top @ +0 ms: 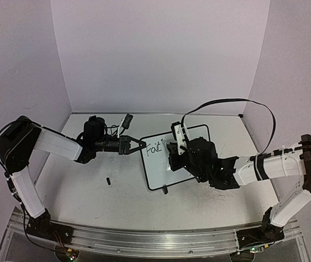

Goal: Write a sentence on the whiteboard

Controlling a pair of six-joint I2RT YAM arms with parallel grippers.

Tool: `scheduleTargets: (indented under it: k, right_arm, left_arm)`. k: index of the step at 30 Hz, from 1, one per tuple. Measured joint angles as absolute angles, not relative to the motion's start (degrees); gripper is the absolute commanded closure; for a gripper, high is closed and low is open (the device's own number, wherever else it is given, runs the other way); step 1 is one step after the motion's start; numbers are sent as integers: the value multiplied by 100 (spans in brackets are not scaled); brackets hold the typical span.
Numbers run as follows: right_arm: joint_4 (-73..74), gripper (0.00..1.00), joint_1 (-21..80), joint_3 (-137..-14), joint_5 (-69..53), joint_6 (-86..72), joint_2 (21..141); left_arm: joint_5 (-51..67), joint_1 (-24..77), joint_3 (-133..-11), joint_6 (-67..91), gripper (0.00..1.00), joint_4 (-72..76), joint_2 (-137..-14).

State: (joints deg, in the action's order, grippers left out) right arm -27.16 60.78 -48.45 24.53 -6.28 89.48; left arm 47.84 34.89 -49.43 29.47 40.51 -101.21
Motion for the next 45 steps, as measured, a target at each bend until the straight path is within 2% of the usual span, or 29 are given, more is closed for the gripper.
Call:
scheduleTargets:
  k: [45]
  right_arm:
    - [-2582, 100, 6308, -4557, 2603, -868, 8876]
  left_arm:
    - [4786, 3500, -4943, 2945, 100, 4053, -10121]
